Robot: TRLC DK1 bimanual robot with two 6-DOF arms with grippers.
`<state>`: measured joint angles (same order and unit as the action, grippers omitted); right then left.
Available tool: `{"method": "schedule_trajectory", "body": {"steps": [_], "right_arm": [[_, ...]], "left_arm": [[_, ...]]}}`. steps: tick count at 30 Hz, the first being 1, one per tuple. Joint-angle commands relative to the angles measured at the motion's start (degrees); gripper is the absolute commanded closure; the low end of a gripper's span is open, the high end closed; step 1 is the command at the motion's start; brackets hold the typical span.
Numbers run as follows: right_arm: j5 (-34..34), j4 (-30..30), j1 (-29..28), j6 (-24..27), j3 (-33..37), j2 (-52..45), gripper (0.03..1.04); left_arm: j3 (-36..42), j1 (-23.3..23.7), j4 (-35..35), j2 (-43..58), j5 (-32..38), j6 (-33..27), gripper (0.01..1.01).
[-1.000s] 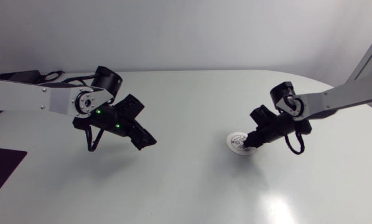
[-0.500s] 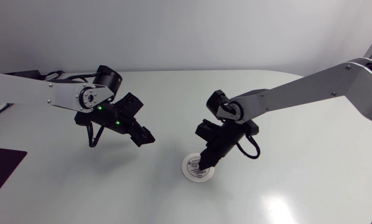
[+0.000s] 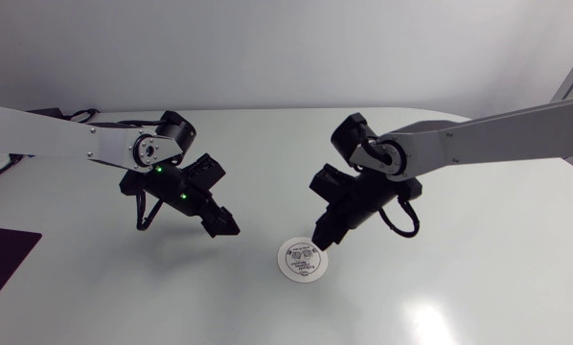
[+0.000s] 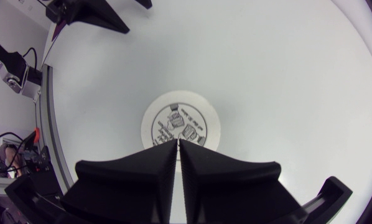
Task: Turn the coaster over.
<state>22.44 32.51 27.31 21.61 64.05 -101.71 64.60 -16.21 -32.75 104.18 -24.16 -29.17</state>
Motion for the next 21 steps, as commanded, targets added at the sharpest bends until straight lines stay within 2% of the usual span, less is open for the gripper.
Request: {"method": "schedule_trajectory", "body": {"steps": [1, 10, 16, 21], "right_arm": [[-0.4, -1.0, -0.9, 1.9, -4.7, -0.3, 0.96], [-1.2, -5.5, 1.0, 1.5, -7.1, -5.4, 0.96], [-1.2, -5.0, 1.4, 1.5, -3.8, -10.4, 0.96], [-1.2, -2.7, 2.6, 1.2, 3.4, -14.7, 0.96]], "left_arm": [[2.2, -1.1, -1.2, 2.1, -1.0, -2.0, 0.202], [3.7, -2.9, -3.5, 3.7, -1.2, -2.1, 0.197], [5.5, -2.8, -8.4, 4.5, -3.0, -4.4, 0.164], [6.8, -2.9, -9.4, 5.9, -3.3, -4.8, 0.141]]}}
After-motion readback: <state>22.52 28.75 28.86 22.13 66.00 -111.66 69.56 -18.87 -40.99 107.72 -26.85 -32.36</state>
